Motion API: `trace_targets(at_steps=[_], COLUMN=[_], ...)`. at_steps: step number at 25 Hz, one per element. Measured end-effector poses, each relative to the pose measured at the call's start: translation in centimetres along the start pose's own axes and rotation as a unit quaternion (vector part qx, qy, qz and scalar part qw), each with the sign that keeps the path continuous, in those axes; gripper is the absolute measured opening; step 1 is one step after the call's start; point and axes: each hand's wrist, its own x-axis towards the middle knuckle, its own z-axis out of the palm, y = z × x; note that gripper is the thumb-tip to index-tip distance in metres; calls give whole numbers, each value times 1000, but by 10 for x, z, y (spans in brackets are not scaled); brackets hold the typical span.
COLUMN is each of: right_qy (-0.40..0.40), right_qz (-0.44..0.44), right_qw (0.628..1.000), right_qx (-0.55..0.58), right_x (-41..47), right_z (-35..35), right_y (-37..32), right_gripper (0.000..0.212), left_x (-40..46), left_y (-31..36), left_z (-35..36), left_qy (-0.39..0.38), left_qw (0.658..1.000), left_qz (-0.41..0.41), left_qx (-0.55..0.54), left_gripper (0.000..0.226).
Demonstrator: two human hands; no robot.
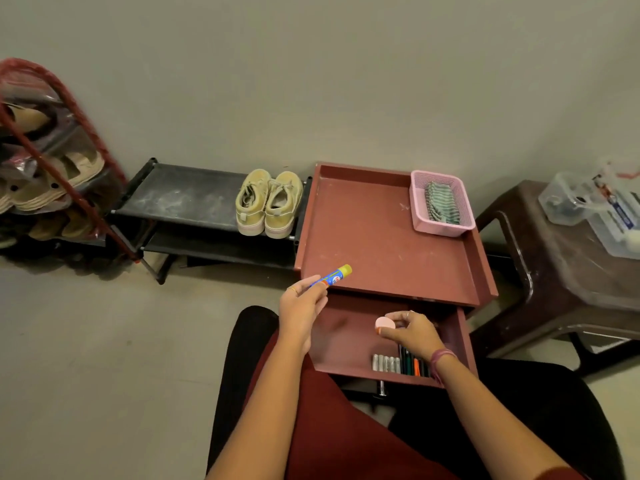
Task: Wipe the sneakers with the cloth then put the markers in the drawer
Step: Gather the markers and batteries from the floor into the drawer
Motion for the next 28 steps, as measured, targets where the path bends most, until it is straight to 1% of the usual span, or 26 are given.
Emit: trace_targets(at_steps=[4,8,12,15,18,21,24,28], right_qy=[-7,-20,-52,-97,-155,-190,-208,-243], right_qz=[44,48,44,43,1,-38,-57,-37], right_qw=[999,994,982,958,920,896,866,857], right_qx=[-31,-98,-175,-267,-359,-400,-451,-453], right_x=[19,40,59,74,85,94,99,103], right_z=[11,23,38,53,71,86,91,92], right_y=[28,47,60,66,66,67,72,78], right_gripper=[29,33,37,39,34,31,34,36], left_x=[21,38,49,52,55,59,61,66], left_y=[-22,-35,-35,-38,-36,-36,-37,-39], left_z=[14,5,6,12,13,11,11,11], left_qy=[-15,8,14,22,23,30,31,30], left_qw=[998,996,997,997,996,996,995,994], left_qz=[-45,-69,-77,-75,-71,-79,-88,-99], left_qx=[41,57,18,29,39,32,29,36], left_gripper=[24,23,15,17,19,23,25,28])
